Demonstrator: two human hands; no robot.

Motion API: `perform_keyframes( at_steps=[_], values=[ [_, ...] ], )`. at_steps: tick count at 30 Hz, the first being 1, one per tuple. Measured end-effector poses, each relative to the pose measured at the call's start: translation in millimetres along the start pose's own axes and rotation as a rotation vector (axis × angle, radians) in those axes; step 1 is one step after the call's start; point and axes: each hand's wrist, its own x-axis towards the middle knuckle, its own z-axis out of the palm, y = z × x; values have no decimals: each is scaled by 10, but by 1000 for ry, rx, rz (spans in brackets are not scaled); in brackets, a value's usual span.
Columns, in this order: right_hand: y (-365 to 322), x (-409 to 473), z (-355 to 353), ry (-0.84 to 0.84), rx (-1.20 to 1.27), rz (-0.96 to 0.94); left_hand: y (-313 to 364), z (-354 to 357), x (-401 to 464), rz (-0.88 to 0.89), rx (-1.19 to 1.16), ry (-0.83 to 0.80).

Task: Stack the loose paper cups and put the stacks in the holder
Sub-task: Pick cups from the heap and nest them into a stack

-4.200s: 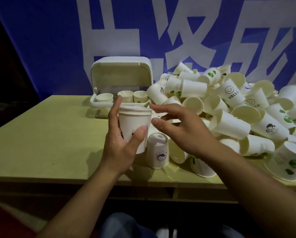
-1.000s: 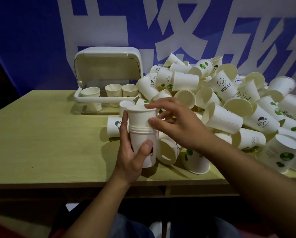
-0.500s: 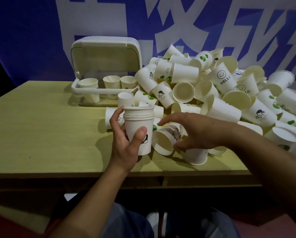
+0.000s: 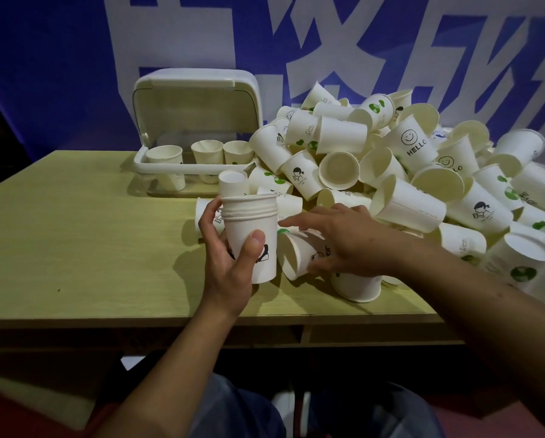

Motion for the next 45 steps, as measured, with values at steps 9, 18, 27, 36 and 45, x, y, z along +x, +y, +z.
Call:
perform_keyframes(
  at_steps=[9, 18, 27, 36, 45],
  values=[
    [-41, 20, 28, 27, -47, -31, -16, -9, 0, 4, -24, 19],
    [29, 51, 34, 271, 426, 88, -13, -30, -17, 36, -13, 22],
    [-32, 71, -198, 751, 920, 288, -21, -32, -30, 39, 96, -162],
    [-463, -34, -131, 620, 983, 177, -26, -15, -47, 21, 190, -250],
    [-378, -286, 12, 538, 468, 191, -17, -42, -21, 21, 144, -154]
  ],
)
